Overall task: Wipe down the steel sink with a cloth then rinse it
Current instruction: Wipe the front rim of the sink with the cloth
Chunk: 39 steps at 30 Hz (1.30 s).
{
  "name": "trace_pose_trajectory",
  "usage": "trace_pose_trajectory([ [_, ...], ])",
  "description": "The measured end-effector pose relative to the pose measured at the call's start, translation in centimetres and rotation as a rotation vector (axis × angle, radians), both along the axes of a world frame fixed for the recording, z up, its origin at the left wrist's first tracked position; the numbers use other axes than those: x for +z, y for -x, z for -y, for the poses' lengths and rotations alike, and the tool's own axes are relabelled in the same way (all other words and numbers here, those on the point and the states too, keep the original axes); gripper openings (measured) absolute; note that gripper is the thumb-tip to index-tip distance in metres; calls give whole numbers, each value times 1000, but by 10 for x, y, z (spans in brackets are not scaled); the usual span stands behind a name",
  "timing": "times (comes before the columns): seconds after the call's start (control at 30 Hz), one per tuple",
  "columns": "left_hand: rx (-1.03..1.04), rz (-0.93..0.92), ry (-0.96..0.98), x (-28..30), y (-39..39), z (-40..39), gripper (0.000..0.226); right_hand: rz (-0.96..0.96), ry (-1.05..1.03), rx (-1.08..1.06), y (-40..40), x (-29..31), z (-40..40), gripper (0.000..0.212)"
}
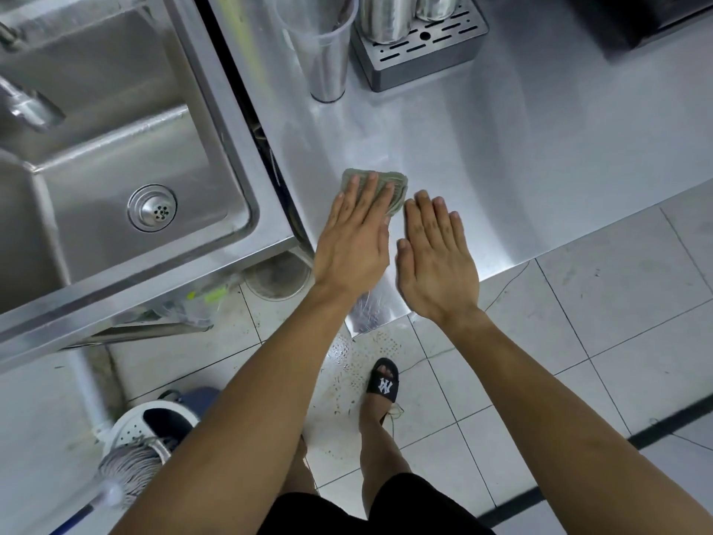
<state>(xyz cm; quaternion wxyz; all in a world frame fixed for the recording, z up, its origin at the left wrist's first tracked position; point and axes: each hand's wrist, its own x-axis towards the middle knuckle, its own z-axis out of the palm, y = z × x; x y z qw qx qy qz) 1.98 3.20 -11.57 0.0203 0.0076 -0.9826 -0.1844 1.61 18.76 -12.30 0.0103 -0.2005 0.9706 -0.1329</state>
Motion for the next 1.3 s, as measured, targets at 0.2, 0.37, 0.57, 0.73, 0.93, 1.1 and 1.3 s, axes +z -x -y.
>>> trace_pose_trajectory([
  [0.2,520,-104,-552,25,-20,16,46,15,0,4,-1,2,1,60],
  [0.37,704,-451,-469,55,-56,87,45,71,75,-64,-6,8,11,62],
  [0.57,302,18,87,6,-84,123,61,220,294,86,-29,26,89,61],
  [0.73,236,-1,126,1,-87,136,59,182,296,278,-29,22,153,58],
  [0.93,222,24,196,0,-140,208,56,90,178,398,-32,21,188,59],
  [1.1,328,87,221,10,-195,278,60,83,122,528,-62,21,229,59],
  [1.3,386,91,158,12,-158,239,59,122,99,422,-77,12,270,62],
])
